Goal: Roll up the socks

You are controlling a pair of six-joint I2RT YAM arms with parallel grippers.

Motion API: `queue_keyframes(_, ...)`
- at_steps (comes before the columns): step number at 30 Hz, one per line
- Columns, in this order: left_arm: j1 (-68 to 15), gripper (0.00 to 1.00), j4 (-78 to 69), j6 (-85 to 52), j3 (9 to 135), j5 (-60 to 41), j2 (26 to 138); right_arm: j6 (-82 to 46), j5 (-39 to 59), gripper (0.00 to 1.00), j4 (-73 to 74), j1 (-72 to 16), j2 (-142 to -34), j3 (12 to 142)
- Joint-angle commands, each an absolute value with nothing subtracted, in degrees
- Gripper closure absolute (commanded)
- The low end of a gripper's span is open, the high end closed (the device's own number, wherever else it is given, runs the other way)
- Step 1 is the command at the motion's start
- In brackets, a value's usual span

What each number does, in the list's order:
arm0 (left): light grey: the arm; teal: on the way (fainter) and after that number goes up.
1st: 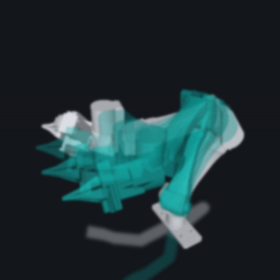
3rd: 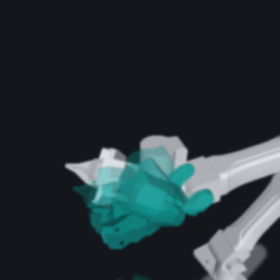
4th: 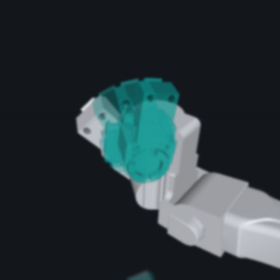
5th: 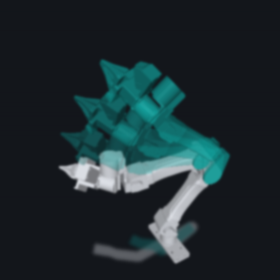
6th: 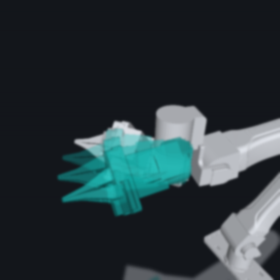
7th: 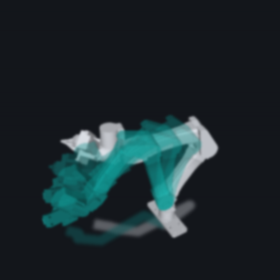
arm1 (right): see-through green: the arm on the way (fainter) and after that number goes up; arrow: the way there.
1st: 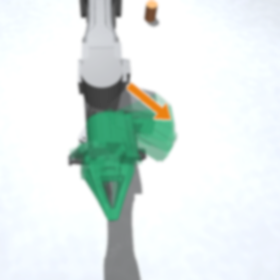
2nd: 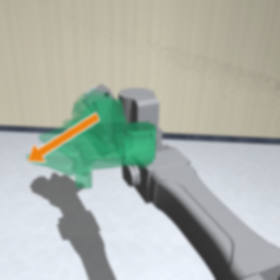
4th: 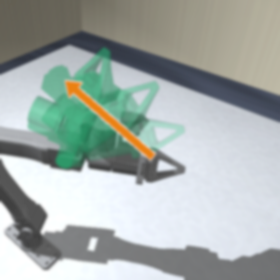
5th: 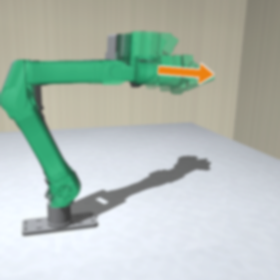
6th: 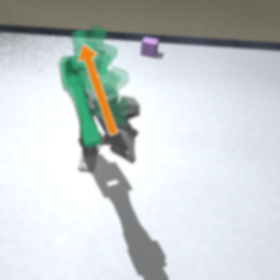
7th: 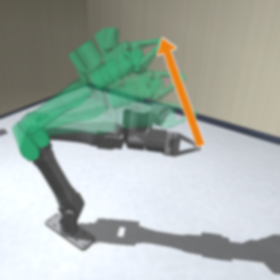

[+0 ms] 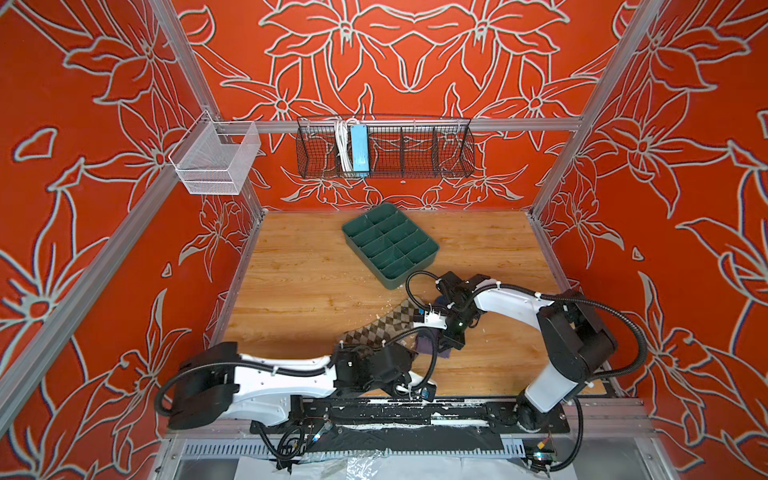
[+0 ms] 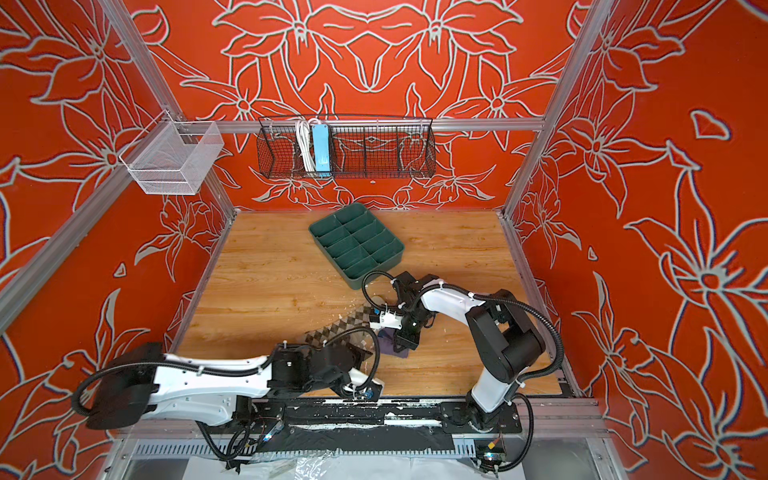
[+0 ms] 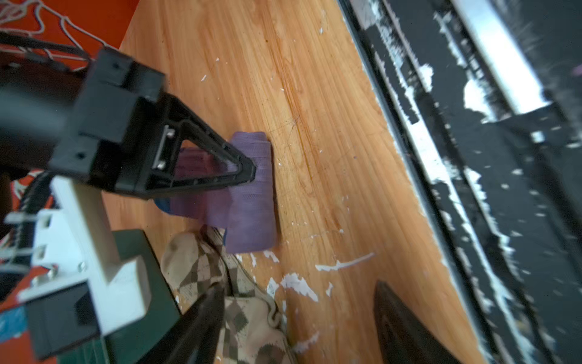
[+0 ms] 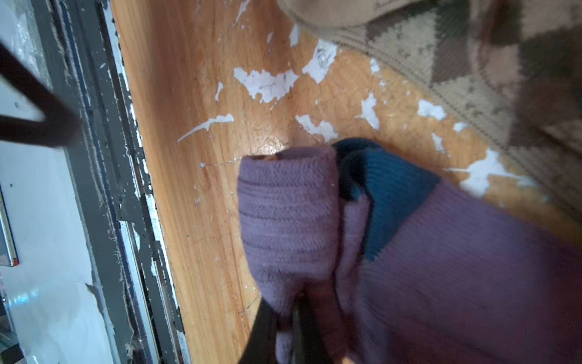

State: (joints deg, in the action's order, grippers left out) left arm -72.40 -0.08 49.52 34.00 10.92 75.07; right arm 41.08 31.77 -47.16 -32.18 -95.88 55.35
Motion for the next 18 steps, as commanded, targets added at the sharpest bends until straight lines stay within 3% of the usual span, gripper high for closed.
queue_keyframes(1, -72.6, 0.39, -10.4, 47.0, 37.3, 15.1, 81.6, 42.1, 32.1, 1.0, -47.5, -31.7, -96.8, 55.1)
queue_keyframes(6, -72.3, 0.51, -14.9, 46.1, 40.2, 21.9, 91.2, 41.8, 32.2, 1.0, -47.6, -31.8, -95.6, 54.4)
queue_keyframes(11, -71.6, 0.66, -17.2, 45.8, 41.0, 22.6, 97.7, 41.5, 32.9, 1.0, -46.5, -31.8, -93.6, 53.2)
queue_keyframes(15, -71.4, 0.94, -15.0, 41.3, 43.4, 23.7, 102.4, 41.3, 32.8, 1.0, -46.7, -31.6, -91.9, 52.8)
queue_keyframes(18, -71.3, 1.0, -10.0, 39.0, 45.9, 24.2, 103.3, 40.9, 32.2, 1.0, -46.9, -31.5, -90.1, 52.6)
